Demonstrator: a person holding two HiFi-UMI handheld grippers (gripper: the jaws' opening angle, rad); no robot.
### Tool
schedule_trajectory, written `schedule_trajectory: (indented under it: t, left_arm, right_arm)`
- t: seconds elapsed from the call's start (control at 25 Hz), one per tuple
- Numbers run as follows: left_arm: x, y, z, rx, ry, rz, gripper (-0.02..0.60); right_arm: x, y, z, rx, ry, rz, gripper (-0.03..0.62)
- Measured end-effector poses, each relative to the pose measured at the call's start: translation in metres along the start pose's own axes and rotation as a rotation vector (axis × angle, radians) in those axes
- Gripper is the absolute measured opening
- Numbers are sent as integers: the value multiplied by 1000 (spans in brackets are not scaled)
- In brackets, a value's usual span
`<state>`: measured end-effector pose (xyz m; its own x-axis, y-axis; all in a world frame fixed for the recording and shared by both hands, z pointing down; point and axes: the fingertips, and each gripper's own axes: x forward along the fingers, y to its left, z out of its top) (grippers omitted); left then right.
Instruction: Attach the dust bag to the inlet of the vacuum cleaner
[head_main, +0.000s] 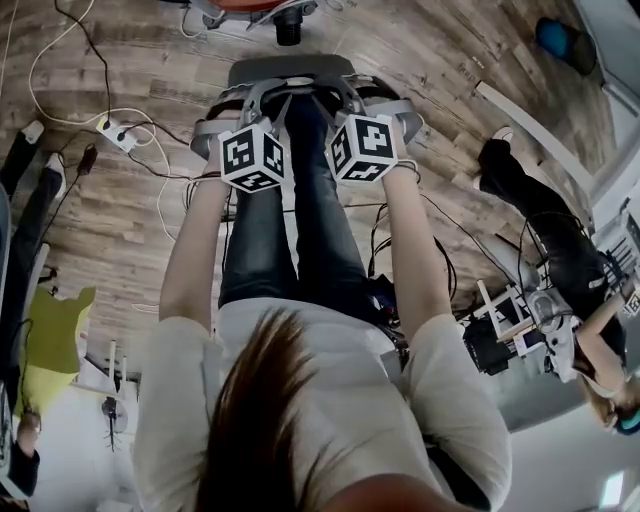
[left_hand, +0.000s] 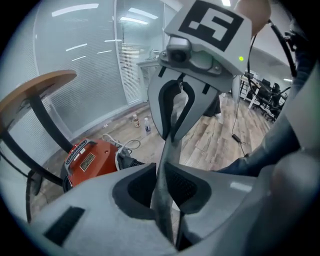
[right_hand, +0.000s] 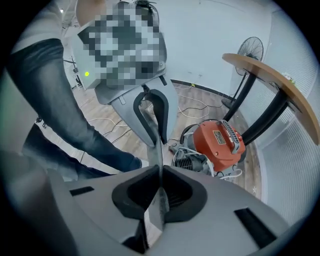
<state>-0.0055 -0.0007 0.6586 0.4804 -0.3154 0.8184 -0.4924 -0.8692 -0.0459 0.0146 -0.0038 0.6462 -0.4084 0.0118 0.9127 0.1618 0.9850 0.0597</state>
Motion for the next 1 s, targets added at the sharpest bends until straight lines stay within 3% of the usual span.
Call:
schedule_trajectory:
  t: [0.52,1.0]
  left_arm:
    - [65,15,-52,24,90,-29,54]
    - [102,30,-64,74,120,-60,52]
  right_arm:
    - [81,-12,-25,24,-22,28,28]
    - [113,-31,-44,85,-37,47,29]
